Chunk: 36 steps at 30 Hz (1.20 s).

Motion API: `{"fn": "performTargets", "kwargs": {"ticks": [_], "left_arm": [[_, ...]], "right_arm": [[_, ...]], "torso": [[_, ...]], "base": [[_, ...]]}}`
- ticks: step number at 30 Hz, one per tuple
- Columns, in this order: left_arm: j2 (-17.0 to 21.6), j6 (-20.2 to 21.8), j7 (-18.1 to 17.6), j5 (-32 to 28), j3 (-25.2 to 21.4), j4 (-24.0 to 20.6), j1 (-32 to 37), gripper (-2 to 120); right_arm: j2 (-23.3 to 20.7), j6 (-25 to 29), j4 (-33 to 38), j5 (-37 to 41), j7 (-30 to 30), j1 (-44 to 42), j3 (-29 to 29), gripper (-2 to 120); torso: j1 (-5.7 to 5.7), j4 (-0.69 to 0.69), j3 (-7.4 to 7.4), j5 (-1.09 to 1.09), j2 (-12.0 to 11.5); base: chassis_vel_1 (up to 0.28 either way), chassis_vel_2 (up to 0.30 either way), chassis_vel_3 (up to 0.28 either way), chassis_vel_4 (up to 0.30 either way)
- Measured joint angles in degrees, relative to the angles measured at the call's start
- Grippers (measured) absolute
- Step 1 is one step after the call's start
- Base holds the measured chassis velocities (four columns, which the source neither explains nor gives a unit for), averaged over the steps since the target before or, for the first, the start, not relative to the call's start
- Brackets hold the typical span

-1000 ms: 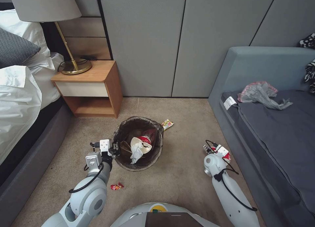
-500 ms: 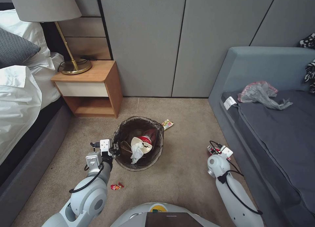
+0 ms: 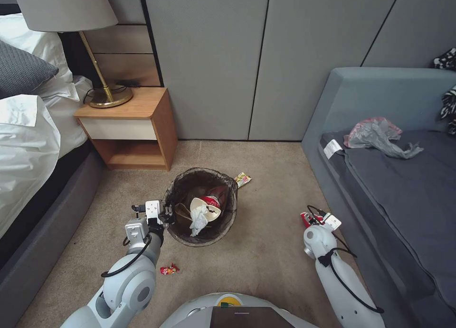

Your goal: Pick up the trash bin, then pick up the garbage from the floor and place it into the trash bin.

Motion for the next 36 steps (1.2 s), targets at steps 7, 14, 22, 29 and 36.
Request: {"fn": "performTargets", "kwargs": {"ticks": [7,14,22,29,36], "left_arm": [[0.2,0.0,0.0,-0.1,-0.3,0.0,0.1,0],[0.2,0.0,0.0,-0.2,-0.3,0.0,0.0,0],[0.3,-0.1,0.0,-0.3,-0.2,0.1,-0.2,0],[0.4,-0.1,0.0,-0.3,-0.2,0.1,-0.1,0],[0.3,-0.1,-0.1,-0.3,-0.3,0.1,-0.2,0]], "right_arm": [[0.6,0.0,-3.3,0.1,-0.1,1.9,-0.4,100],[0.8,0.2,-5.8,0.0,-0.2,3.0,-0.5,100],[0.9,0.9,-8.7,-0.6,-0.3,3.8,-0.4,99],[1.2,1.8,-11.0,-1.0,-0.8,4.8,-0.5,95],[1.3,2.1,-11.6,-2.1,-1.0,5.2,-0.7,78]], "torso": [[0.00,0.00,0.00,0.00,0.0],[0.00,0.00,-0.01,-0.01,0.0],[0.00,0.00,0.00,-0.01,0.0],[0.00,0.00,0.00,-0.01,0.0],[0.00,0.00,0.00,-0.01,0.0]], "base": [[0.000,0.000,0.000,0.000],[0.000,0.000,0.000,0.000],[0.000,0.000,0.000,0.000],[0.000,0.000,0.000,0.000],[0.000,0.000,0.000,0.000]]}}
